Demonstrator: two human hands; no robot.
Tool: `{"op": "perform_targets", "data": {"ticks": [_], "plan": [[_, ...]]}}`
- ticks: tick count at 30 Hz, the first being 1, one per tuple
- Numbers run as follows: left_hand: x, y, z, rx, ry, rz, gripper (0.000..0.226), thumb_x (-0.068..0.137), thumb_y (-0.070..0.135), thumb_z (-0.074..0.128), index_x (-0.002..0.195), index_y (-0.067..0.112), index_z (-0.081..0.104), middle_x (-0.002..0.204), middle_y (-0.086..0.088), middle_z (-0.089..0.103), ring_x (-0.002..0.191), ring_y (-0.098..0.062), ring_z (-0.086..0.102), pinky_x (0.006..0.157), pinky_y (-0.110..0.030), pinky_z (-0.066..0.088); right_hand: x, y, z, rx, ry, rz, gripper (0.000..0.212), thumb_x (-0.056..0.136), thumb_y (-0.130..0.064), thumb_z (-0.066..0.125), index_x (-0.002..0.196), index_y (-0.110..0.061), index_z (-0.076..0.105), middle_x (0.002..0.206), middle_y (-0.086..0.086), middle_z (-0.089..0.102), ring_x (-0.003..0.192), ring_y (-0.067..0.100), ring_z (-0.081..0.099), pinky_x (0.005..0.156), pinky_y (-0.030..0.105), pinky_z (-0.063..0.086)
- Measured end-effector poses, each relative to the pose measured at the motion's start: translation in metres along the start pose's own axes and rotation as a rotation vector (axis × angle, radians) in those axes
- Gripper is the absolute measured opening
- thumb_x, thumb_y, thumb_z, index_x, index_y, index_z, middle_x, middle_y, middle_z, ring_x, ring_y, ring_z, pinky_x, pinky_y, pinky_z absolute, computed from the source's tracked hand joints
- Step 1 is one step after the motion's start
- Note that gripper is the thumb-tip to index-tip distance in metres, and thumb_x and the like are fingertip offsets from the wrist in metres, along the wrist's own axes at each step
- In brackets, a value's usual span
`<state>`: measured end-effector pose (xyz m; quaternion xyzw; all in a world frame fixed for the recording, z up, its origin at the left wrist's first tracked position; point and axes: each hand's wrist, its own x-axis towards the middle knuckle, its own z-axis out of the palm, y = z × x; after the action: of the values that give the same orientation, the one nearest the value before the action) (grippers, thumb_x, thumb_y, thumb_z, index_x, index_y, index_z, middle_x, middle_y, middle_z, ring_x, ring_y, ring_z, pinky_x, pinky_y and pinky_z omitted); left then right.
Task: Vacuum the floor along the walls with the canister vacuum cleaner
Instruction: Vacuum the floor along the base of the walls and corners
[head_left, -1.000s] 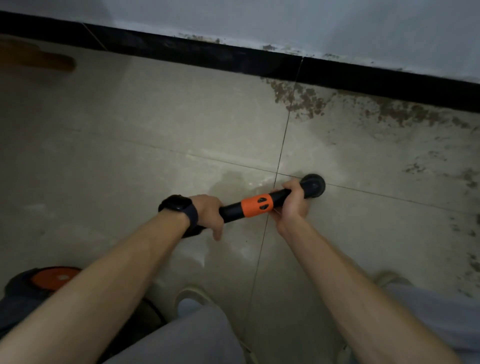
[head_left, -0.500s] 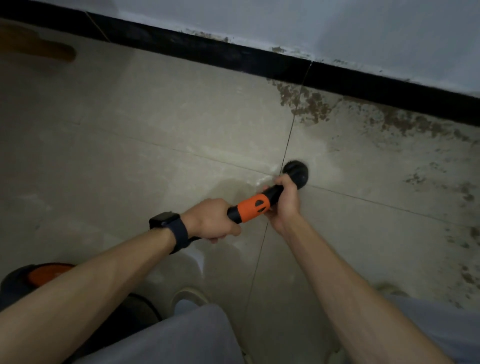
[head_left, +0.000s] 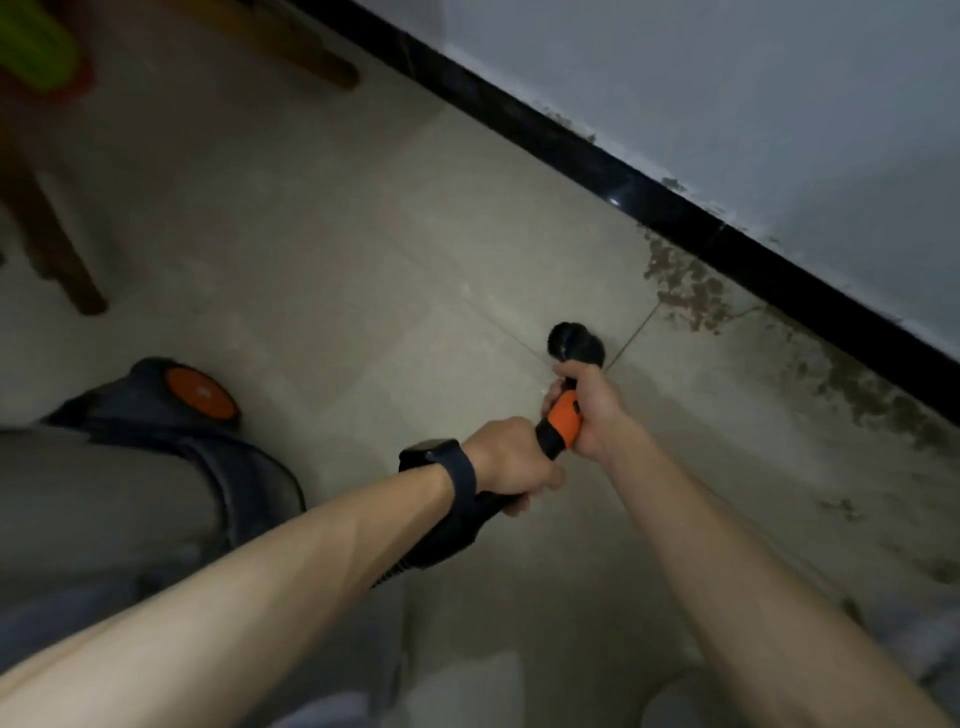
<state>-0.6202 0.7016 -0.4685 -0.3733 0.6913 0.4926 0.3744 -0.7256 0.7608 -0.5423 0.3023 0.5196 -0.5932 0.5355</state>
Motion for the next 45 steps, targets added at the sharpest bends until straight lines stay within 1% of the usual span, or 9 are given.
{"op": "perform_targets", "data": {"ticks": [6,10,15,20,23,29,39,42,45], "plan": [[-0.04,-0.059,0.052,0.142,0.126,-0.074,0.014,0.075,0.026,0.066,0.085,0.019,0.061,0.075,-0.003,0.069,0.054,-0.02,0.065,0.051,-0.03,0.057,-0.028,0.083,-0.022,-0.051,0.105,0.029,0.016,0.087,-0.003,0.059,0.074,-0.01,0.052,0.055,0.004,0.046,0.043,0.018,0.044,0.044,0.025,0.043],[-0.047,-0.089,0.088,0.214,0.141,-0.104,0.014,0.071,0.032,0.064,0.079,0.025,0.056,0.081,-0.001,0.068,0.069,-0.023,0.068,0.062,-0.035,0.06,-0.039,0.123,-0.047,-0.113,0.211,0.024,0.019,0.086,-0.002,0.058,0.071,-0.01,0.049,0.05,0.003,0.047,0.041,0.018,0.045,0.046,0.029,0.043],[-0.058,-0.128,0.12,0.218,0.133,-0.139,0.013,0.07,0.034,0.062,0.078,0.027,0.055,0.076,0.005,0.062,0.071,-0.019,0.062,0.056,-0.025,0.042,-0.047,0.167,-0.056,-0.2,0.25,0.022,0.016,0.09,-0.002,0.054,0.077,-0.009,0.049,0.05,0.003,0.046,0.04,0.016,0.045,0.043,0.026,0.043],[-0.05,-0.139,0.106,0.225,0.268,-0.14,0.021,0.068,0.039,0.06,0.086,0.03,0.058,0.082,0.005,0.066,0.075,-0.02,0.063,0.06,-0.027,0.046,-0.026,0.165,-0.033,-0.305,0.285,-0.077,0.008,0.088,-0.009,0.058,0.081,-0.007,0.054,0.057,0.006,0.053,0.037,0.016,0.05,0.042,0.025,0.045],[-0.036,-0.124,0.101,0.331,0.442,-0.073,0.023,0.076,0.042,0.058,0.096,0.03,0.053,0.09,0.002,0.066,0.084,-0.027,0.064,0.068,-0.031,0.048,-0.002,0.14,-0.028,-0.404,0.361,-0.125,0.016,0.08,-0.015,0.059,0.089,-0.002,0.063,0.055,0.007,0.061,0.044,0.021,0.058,0.055,0.034,0.054],[-0.045,-0.146,0.124,-0.101,0.25,-0.168,0.014,0.069,0.034,0.061,0.067,0.026,0.05,0.074,0.002,0.063,0.07,-0.023,0.062,0.057,-0.028,0.046,-0.008,0.165,-0.023,-0.623,0.345,-0.09,0.043,0.084,-0.017,0.058,0.123,0.001,0.057,0.065,0.01,0.064,0.049,0.023,0.06,0.058,0.036,0.055],[-0.077,-0.205,0.145,-0.255,0.303,-0.301,0.015,0.066,0.03,0.061,0.062,0.022,0.049,0.064,0.003,0.059,0.058,-0.019,0.056,0.051,-0.025,0.038,-0.034,0.232,-0.002,-0.789,0.271,-0.079,0.03,0.092,-0.016,0.058,0.115,-0.005,0.043,0.063,0.007,0.062,0.058,0.027,0.063,0.078,0.052,0.062],[-0.083,-0.215,0.142,-0.319,0.348,-0.335,0.012,0.067,0.028,0.063,0.066,0.022,0.052,0.063,0.004,0.06,0.056,-0.017,0.056,0.05,-0.024,0.038,-0.038,0.241,0.018,-0.822,0.231,-0.07,0.031,0.092,-0.018,0.059,0.116,-0.007,0.043,0.074,0.011,0.066,0.059,0.027,0.064,0.07,0.044,0.062],[-0.086,-0.226,0.137,-0.375,0.387,-0.358,0.014,0.068,0.029,0.063,0.064,0.023,0.052,0.061,0.003,0.06,0.056,-0.019,0.058,0.05,-0.024,0.038,-0.036,0.253,0.037,-0.886,0.191,-0.08,0.035,0.087,-0.024,0.06,0.114,-0.009,0.043,0.1,0.022,0.071,0.08,0.037,0.072,0.076,0.05,0.062]]}}
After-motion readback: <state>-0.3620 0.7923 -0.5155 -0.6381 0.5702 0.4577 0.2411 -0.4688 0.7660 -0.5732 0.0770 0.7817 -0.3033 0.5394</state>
